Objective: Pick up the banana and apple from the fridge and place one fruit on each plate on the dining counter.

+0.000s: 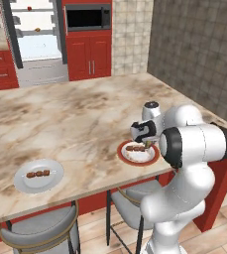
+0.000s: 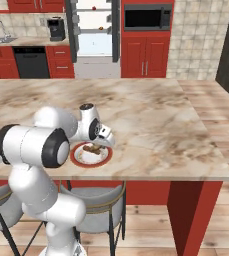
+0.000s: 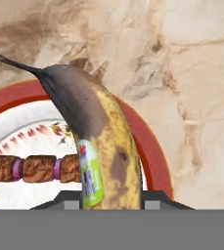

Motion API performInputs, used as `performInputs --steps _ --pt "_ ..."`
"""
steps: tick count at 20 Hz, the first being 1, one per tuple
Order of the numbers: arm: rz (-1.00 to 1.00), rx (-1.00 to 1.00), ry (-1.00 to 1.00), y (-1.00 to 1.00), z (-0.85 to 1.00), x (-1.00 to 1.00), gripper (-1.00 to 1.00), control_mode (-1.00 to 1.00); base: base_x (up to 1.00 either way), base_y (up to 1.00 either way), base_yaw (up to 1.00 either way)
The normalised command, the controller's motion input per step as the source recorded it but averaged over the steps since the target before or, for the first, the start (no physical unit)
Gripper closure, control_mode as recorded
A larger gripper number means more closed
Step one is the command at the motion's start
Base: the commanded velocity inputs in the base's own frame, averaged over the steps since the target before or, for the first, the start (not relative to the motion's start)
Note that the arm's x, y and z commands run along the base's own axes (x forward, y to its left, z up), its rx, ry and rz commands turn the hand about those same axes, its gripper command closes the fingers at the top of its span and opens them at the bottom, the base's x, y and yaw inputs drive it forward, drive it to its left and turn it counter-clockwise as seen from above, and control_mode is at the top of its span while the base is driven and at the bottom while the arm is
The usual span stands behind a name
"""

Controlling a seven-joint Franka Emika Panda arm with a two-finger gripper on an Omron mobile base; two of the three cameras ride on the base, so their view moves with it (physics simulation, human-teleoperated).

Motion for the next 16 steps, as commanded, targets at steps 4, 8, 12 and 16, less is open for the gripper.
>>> performInputs --steps 4,8,12,16 --pt "0.00 0.00 -0.02 0.14 0.16 -0.35 1.00 -1.00 0.00 0.00 0.00" --pt "0.00 0.00 0.00 0.07 0.00 -0.38 1.00 -1.00 0.00 0.00 0.00" --pt "-0.01 0.00 0.00 0.08 -0.01 -0.29 1.00 -1.00 0.00 0.00 0.00" --pt "-0.12 0.00 0.00 0.00 -0.12 -0.01 1.00 -1.00 0.00 0.00 0.00"
